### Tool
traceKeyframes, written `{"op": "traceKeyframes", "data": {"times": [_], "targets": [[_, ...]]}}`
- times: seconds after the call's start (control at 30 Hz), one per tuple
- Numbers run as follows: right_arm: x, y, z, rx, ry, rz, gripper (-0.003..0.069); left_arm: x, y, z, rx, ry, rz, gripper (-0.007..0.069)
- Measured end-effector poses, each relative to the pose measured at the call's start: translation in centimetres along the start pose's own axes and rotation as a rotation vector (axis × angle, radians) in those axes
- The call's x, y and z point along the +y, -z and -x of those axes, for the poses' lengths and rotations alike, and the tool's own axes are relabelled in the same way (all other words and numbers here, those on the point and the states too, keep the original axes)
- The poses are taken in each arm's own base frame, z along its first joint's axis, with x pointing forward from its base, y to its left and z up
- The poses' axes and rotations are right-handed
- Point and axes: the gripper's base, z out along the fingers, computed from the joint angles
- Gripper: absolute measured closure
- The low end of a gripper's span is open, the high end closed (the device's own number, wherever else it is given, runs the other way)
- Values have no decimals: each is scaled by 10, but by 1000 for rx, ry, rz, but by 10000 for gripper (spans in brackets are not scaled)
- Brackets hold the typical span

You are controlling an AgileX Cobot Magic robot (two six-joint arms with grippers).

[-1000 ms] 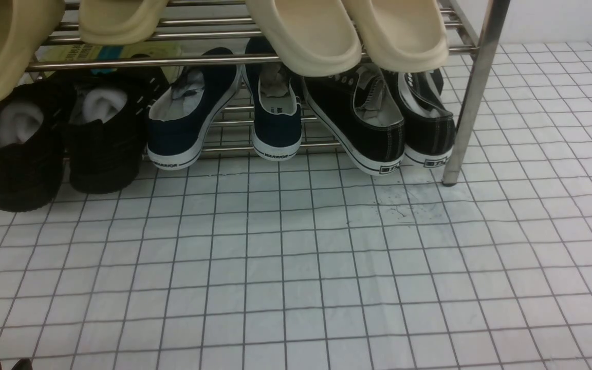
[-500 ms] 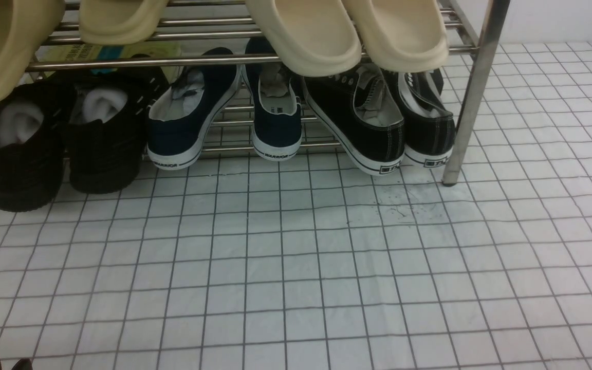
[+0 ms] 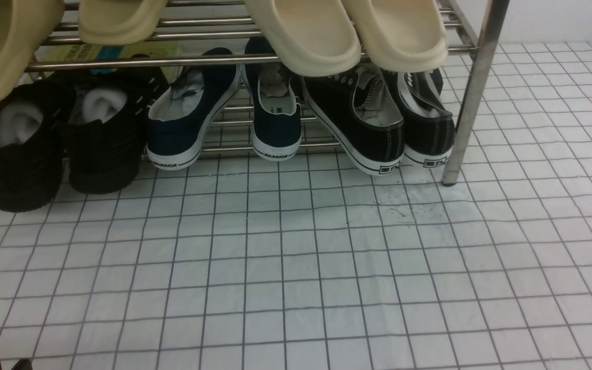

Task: Take the shoes off the shelf with your hand from the white checkered tablecloth.

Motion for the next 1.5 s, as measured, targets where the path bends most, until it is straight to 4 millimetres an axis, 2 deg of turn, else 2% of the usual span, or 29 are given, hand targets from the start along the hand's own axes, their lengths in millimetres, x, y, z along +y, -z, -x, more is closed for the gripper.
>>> {"op": "traceKeyframes", "data": {"times": [0.07,0.13,0.2,0.27,0.37,0.5,0.53,0.57,0.6,0.73,0.83,0.93,1.0,1.07,1.17,1.27,1.33,1.43,1.5], "targets": [[6,-32,-6,310,-89,92,659,0,0,0,0,0,0,384],[6,-55,-16,573,-181,145,659,0,0,0,0,0,0,384],[6,-66,-21,705,-211,171,659,0,0,0,0,0,0,384],[-1,-90,-34,941,-265,209,659,0,0,0,0,0,0,384],[-10,-120,-47,1130,-310,261,659,0,0,0,0,0,0,384],[-15,-154,-47,1141,-358,333,657,0,0,0,0,0,0,384],[-15,-156,-47,1138,-360,337,657,0,0,0,0,0,0,384],[-12,-168,-43,1122,-353,375,657,0,0,0,0,0,0,384],[-12,-170,-42,1120,-352,376,657,0,0,0,0,0,0,384],[16,-193,-28,1144,-214,457,657,0,0,0,0,0,0,384],[42,-208,-23,1198,-80,447,656,0,0,0,0,0,0,384],[59,-224,-28,1225,47,378,652,0,0,0,0,0,0,384],[77,-245,-41,1235,164,309,634,0,0,0,0,0,0,384],[82,-253,-46,1231,203,283,622,0,0,0,0,0,0,384],[95,-284,-67,1212,306,205,552,0,0,0,0,0,0,384],[98,-309,-84,1176,347,152,441,0,0,0,0,0,0,384],[98,-316,-87,1160,354,143,402,0,0,0,0,0,0,384],[96,-334,-98,1086,398,127,274,0,0,0,0,0,0,384],[95,-340,-103,1052,418,124,228,0,0,0,0,0,0,384]]}}
